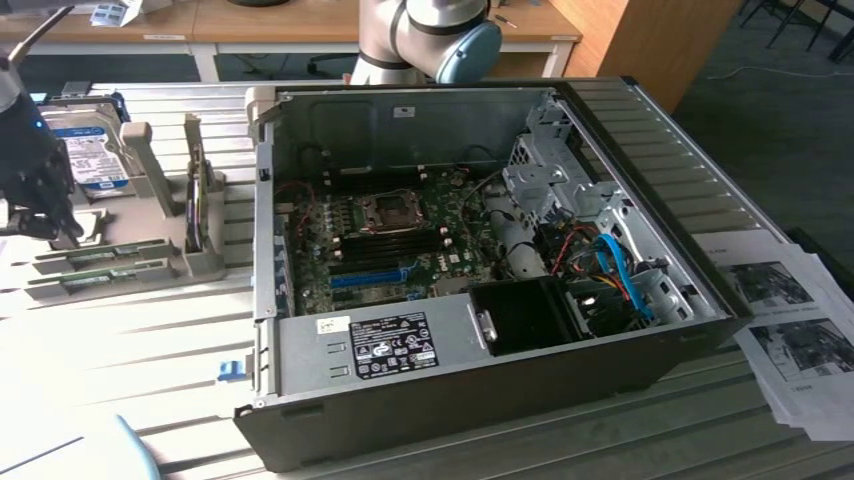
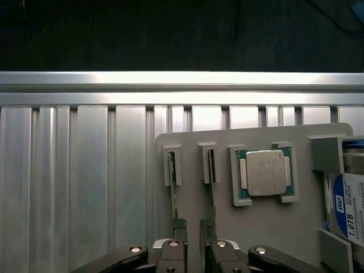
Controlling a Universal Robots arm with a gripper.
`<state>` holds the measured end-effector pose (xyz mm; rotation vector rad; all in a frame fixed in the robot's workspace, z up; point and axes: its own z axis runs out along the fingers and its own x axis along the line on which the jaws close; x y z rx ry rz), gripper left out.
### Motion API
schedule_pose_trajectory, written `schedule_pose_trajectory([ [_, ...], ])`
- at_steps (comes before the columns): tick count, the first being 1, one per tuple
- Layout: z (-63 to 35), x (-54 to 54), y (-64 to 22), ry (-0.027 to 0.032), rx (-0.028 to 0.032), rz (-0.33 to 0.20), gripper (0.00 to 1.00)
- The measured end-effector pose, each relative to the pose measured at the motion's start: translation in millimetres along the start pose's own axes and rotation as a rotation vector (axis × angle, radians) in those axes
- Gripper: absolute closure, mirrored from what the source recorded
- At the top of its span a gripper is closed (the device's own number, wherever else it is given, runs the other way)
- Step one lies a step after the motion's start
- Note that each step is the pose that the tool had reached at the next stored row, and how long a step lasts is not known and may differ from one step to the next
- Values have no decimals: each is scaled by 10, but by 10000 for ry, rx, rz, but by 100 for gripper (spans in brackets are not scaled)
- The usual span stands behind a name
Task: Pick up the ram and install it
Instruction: 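Pick up the ram and move it above insertion slot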
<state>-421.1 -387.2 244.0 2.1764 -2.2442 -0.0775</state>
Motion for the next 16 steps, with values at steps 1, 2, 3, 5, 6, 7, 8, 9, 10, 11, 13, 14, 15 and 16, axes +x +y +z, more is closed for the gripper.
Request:
schedule_pose_trajectory([
  [1, 13, 0, -1, 0, 0, 0, 77],
  [2, 26, 1, -1, 0, 0, 0, 77],
  [3, 39, 1, -2, 0, 0, 1, 77],
  [5, 63, 2, -3, -1, 1, 0, 77],
  [6, 64, 2, -3, 0, -1, 0, 77],
  [7, 64, 2, -3, 0, -1, 0, 77],
  [8, 64, 2, -3, 1, -1, 0, 77],
  [9, 65, 5, -3, 0, -1, 0, 77],
  [10, 66, 13, -4, -1, 2, -3, 77],
  [11, 66, 22, -4, -1, 1, -1, 77],
  [13, 64, 45, -5, 0, 0, 0, 77],
  [14, 64, 56, -5, 0, 0, 0, 77],
  [15, 64, 61, -5, 0, 0, 0, 77],
  [16, 64, 60, -5, 0, 0, 1, 77],
])
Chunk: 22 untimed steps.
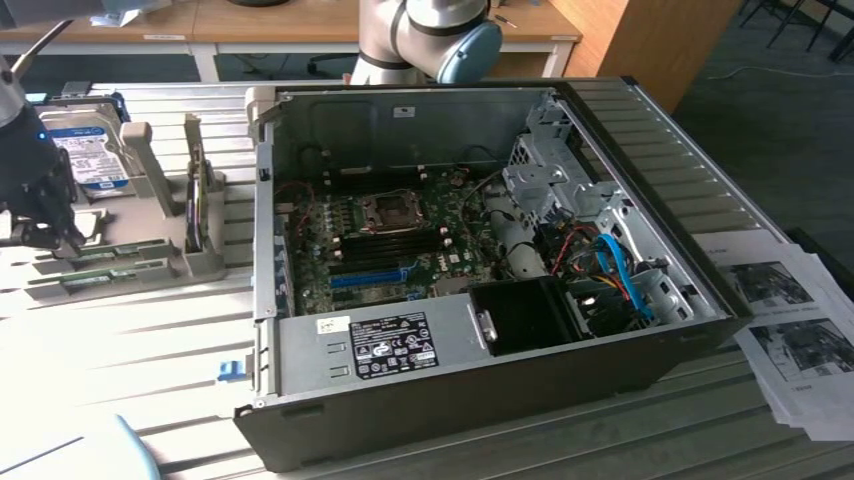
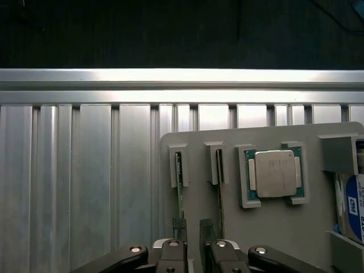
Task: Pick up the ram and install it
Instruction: 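Pick up the ram and move it above insertion slot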
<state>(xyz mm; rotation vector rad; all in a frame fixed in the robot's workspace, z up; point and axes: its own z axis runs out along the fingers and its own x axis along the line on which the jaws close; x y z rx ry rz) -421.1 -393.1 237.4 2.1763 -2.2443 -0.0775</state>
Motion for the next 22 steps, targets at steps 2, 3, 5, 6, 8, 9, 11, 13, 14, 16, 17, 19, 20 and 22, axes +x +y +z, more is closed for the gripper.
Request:
schedule_pose_trajectory([
  [2, 0, 0, 0, 0, 0, 1, 77],
  [3, 3, 0, 0, -1, 1, 0, 77],
  [5, 29, 2, -1, 0, 0, 0, 77],
  [6, 45, 3, -2, 0, 0, 0, 77],
  [8, 74, 5, -3, -1, 1, -1, 77],
  [9, 87, 7, -4, 0, 0, -1, 77],
  [11, 115, 9, -5, 0, 0, 0, 77],
  [13, 137, 11, -7, 0, 0, -1, 77],
  [14, 141, 11, -6, 0, -1, -1, 77],
  [16, 141, 12, -6, 0, -1, -1, 77],
  [17, 141, 12, -6, 1, -2, -1, 77],
  [19, 143, 21, -9, 0, 1, -4, 77],
  [20, 143, 29, -8, -1, 2, -2, 77],
  [22, 141, 43, -8, 0, -1, -1, 77],
])
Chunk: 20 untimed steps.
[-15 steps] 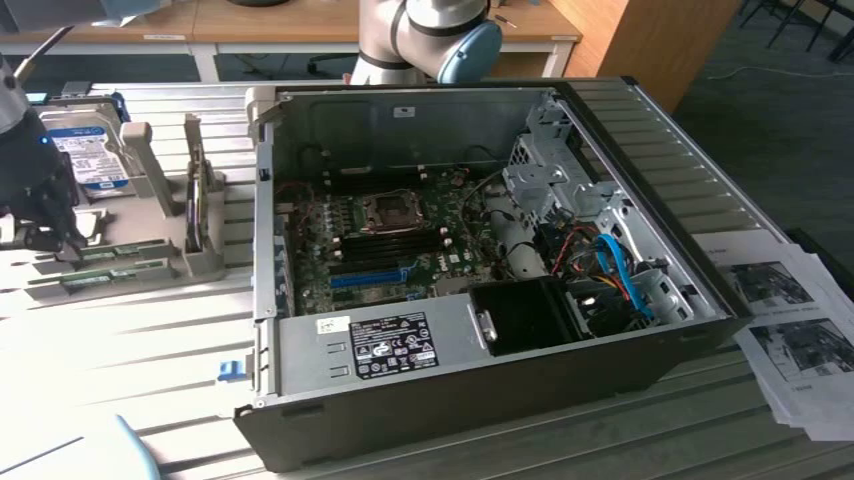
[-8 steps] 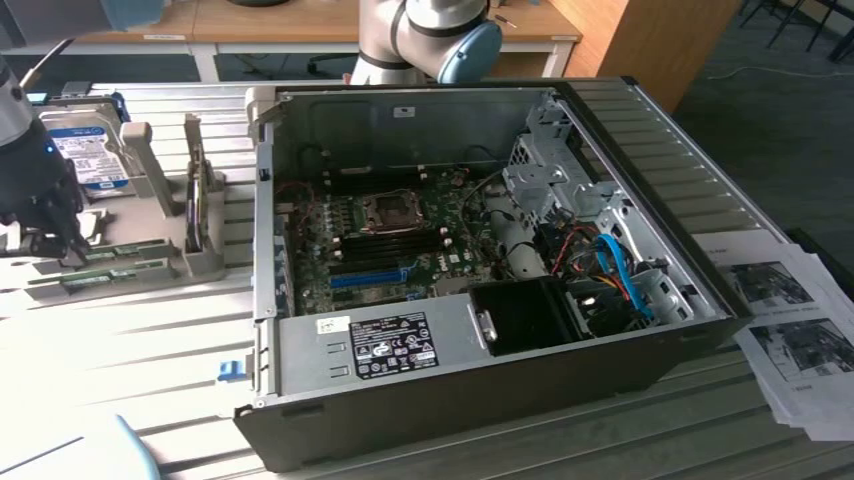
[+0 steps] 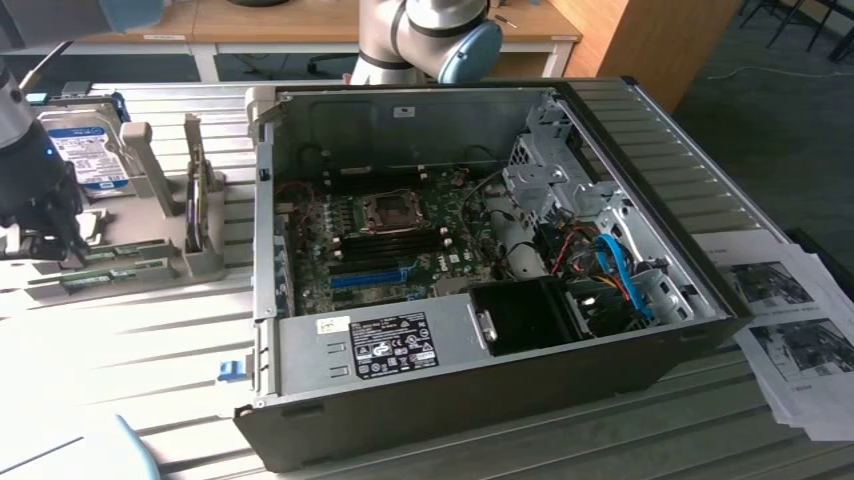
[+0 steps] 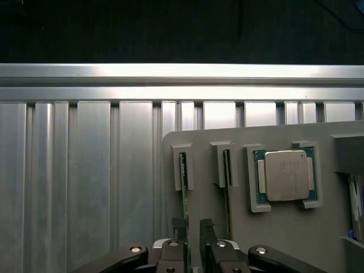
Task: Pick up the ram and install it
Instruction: 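Pick up the ram and move it above insertion slot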
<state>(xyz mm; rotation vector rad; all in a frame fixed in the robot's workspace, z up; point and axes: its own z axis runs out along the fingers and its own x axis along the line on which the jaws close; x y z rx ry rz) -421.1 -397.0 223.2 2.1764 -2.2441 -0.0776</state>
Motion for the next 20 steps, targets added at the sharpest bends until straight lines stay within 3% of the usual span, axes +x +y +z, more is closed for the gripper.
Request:
schedule_pose_trajectory([
  [20, 106, 13, -6, -2, 1, -11, 77],
])
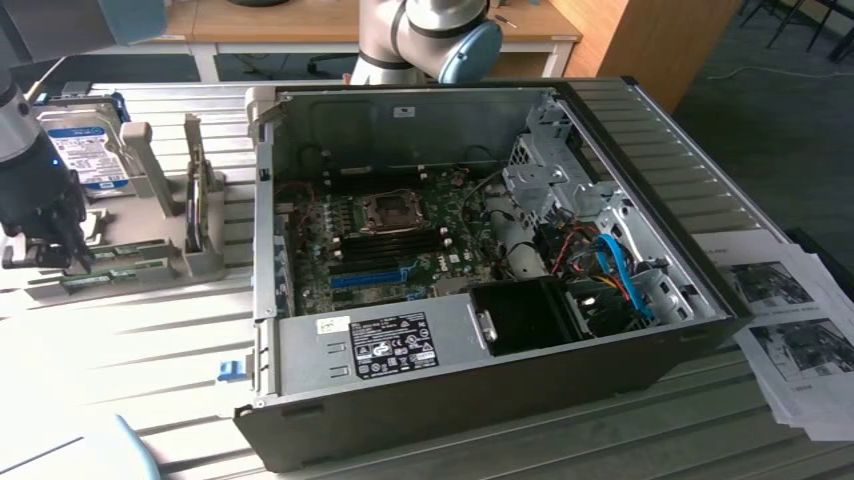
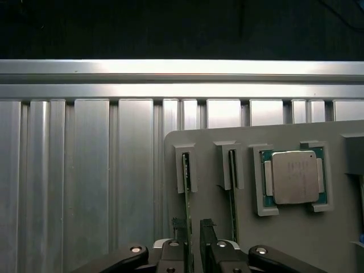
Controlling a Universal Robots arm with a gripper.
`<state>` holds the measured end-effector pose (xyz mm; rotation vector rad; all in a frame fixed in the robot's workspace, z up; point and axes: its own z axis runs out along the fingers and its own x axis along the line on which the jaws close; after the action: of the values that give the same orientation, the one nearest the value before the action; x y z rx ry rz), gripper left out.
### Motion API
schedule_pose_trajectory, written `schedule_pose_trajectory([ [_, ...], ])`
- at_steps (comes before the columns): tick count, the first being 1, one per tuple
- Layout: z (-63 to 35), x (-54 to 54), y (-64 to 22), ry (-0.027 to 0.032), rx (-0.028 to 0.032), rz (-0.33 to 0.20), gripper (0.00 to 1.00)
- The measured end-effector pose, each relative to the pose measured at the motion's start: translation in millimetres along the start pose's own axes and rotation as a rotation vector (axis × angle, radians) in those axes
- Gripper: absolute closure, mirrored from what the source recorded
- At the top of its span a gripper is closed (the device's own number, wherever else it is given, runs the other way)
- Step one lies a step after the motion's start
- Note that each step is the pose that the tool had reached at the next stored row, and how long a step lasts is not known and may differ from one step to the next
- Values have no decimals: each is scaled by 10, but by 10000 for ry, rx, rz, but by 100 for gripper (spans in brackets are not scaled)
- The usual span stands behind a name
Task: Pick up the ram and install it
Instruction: 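Pick up the ram and move it above insertion slot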
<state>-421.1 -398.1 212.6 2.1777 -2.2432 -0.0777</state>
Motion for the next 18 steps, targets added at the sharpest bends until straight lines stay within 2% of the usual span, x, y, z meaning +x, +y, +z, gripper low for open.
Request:
schedule_pose_trajectory([
  [6, 0, 1, -2, 15, -9, -338, 77],
  [10, 2, -1, -7, 16, -7, -363, 77],
  [18, -4, -3, -116, 17, -10, -367, 77],
])
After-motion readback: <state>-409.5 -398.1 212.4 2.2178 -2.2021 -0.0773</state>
